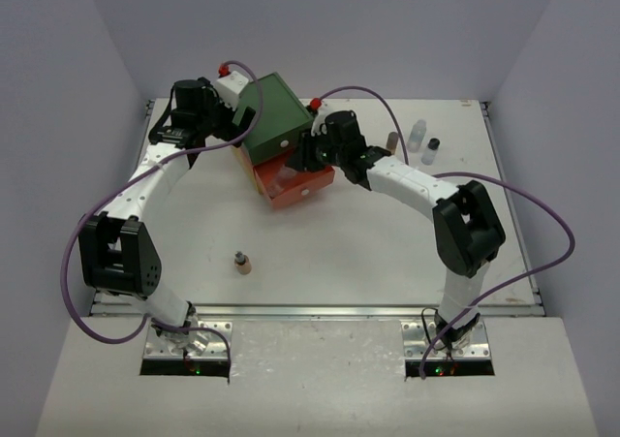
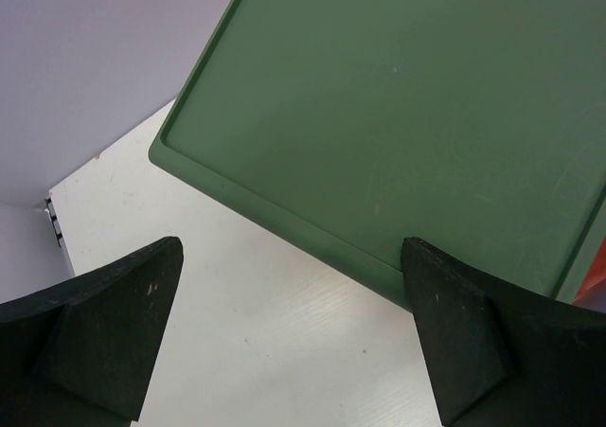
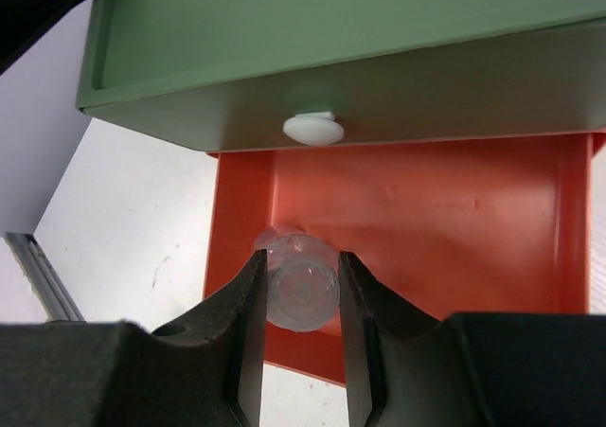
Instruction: Organize the makeup
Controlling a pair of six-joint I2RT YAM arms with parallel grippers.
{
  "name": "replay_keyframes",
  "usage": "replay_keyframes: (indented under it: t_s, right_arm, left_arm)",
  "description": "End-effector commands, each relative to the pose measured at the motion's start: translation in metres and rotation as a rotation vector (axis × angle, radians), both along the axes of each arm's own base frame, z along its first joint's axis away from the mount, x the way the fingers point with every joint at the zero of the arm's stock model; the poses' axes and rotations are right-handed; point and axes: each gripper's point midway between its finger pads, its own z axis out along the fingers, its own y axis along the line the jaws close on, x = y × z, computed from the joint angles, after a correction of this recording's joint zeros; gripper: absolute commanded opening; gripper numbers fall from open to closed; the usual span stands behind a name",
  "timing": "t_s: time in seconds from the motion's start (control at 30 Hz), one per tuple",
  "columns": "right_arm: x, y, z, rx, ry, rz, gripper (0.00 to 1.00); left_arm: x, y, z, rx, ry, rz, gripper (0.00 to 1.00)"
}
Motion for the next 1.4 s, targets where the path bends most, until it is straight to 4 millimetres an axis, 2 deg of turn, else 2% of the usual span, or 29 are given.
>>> replay_keyframes:
  t_s: [0.0,0.13,0.27,0.43,0.67,0.8,0.9,0.97,1.0,1.03,1.1,1.23,1.27,1.37]
  right_arm:
    - [0.015,-0.022,-0.007,-0.100,-0.010,-0.071,0.40]
    - [0.021,-0.030,-0.005,-0.152,-0.028,-0.091,0.52]
    - [0.024,-0.035,0.007,-0.186,-0.062,-0.094,0.57]
    - [0.026,-0.035,0.023,-0.220,-0.104,-0.066,0.57]
    - [0.010,-0.028,0.030,-0.304,-0.171,-0.035,0.57]
    - [0.003,-0.041,0.042,-0.312,-0.193,-0.080,0.59]
    - [0.007,-0.067,0.058,-0.311,-0.206,-0.159,0.61]
    - [0.013,-0.118,0.075,-0.269,-0.190,-0.298,0.62]
    - [0.017,-0.140,0.071,-0.267,-0.167,-0.358,0.63]
    - [0.016,-0.160,0.086,-0.257,-0.189,-0.418,0.64]
    - [0.025,-0.211,0.094,-0.281,-0.201,-0.559,0.70]
    - [0.037,-0.273,0.103,-0.383,-0.201,-0.721,0.78]
    - [0.044,-0.293,0.098,-0.416,-0.180,-0.773,0.78]
    - [0.059,-0.322,0.100,-0.440,-0.162,-0.856,0.76]
  left_arm:
    - [-0.003,0.003,-0.016,0.028,0.051,0.011,1.00]
    - [-0.003,0.003,-0.018,0.029,0.053,0.012,1.00]
    - [-0.003,0.004,-0.019,0.036,0.056,0.015,1.00]
    - [-0.003,0.005,-0.018,0.039,0.051,0.016,1.00]
    - [-0.001,0.004,-0.017,0.032,0.047,0.016,1.00]
    - [-0.002,0.004,-0.016,0.032,0.046,0.016,1.00]
    - [-0.004,0.004,-0.018,0.036,0.049,0.012,1.00]
    - [-0.005,0.005,-0.017,0.040,0.047,0.012,1.00]
    - [-0.005,0.005,-0.018,0.042,0.047,0.012,1.00]
    - [-0.004,0.005,-0.018,0.041,0.048,0.011,1.00]
    - [-0.005,0.004,-0.019,0.042,0.050,0.008,1.00]
    - [-0.005,0.004,-0.021,0.042,0.053,0.007,1.00]
    - [-0.005,0.004,-0.019,0.042,0.047,0.008,1.00]
    - [-0.005,0.004,-0.019,0.041,0.047,0.007,1.00]
